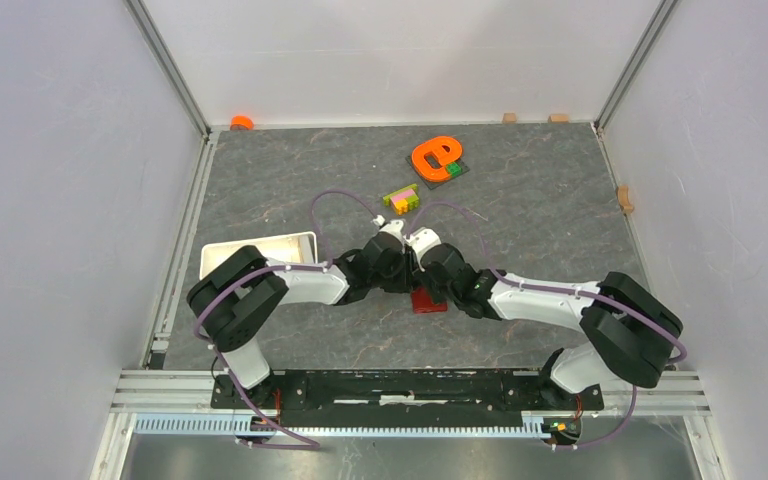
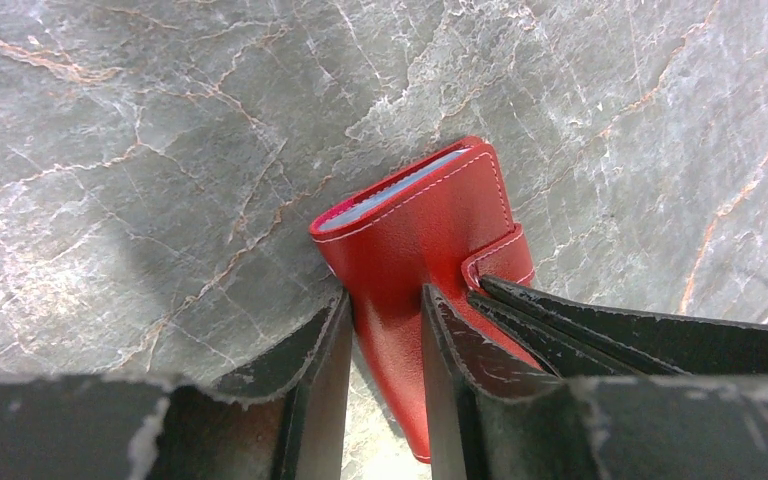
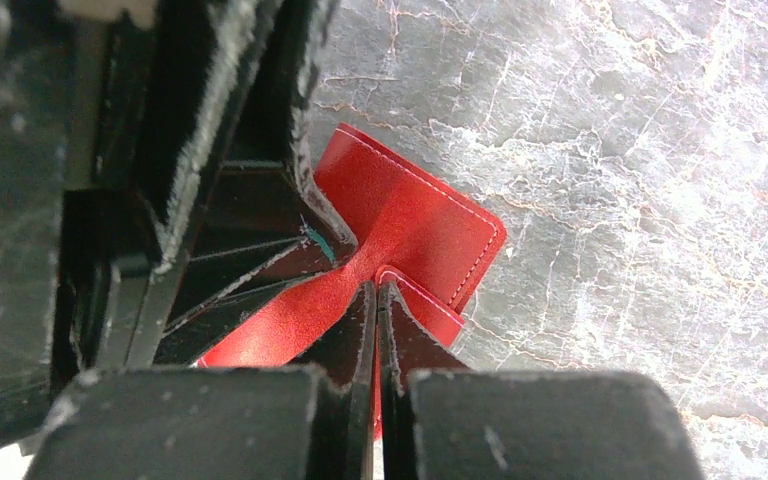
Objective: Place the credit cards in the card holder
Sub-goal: Close the card holder at the center of the board.
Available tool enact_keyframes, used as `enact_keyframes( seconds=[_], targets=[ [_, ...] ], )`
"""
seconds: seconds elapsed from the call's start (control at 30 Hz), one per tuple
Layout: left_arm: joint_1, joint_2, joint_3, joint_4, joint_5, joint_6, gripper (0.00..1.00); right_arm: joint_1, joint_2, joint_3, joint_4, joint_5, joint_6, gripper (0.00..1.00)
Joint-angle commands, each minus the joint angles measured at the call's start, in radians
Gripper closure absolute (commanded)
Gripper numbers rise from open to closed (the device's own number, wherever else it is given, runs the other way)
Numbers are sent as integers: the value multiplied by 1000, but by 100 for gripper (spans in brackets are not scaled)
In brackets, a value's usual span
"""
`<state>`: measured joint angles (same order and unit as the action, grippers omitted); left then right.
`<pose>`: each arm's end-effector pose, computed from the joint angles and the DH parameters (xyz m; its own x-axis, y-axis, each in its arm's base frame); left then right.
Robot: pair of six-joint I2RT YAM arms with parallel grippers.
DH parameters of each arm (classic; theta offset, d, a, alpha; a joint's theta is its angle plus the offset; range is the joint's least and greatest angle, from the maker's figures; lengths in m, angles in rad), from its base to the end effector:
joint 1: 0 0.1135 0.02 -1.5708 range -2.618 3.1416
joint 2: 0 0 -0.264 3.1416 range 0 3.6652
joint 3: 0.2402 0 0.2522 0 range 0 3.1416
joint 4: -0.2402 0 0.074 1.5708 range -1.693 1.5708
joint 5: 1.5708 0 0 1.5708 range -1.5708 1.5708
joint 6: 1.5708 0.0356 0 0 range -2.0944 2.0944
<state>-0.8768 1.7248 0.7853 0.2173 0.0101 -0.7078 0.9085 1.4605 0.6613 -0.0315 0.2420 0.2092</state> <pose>0.2145 -0.2583 0.1396 -0.8242 -0.0260 -0.5658 0.3128 0.8119 -0.4929 0.1777 0.2139 0.1620 -0.5825 -0.4191 -0.6964 -0.5574 0.8296 -0.0330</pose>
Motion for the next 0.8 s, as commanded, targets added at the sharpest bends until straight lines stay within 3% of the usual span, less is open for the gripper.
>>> enact_keyframes(
  seconds=[0.0, 0.37, 0.77],
  targets=[
    [-3, 66, -64, 57, 89, -73, 63, 45, 31, -64, -30, -94, 77, 100],
    [27, 74, -124, 159, 134, -137, 67, 102, -5, -149, -21, -9, 176, 100],
    [27, 76, -138, 170, 133, -157, 69, 204, 36, -126, -34, 95, 228, 100]
  ],
)
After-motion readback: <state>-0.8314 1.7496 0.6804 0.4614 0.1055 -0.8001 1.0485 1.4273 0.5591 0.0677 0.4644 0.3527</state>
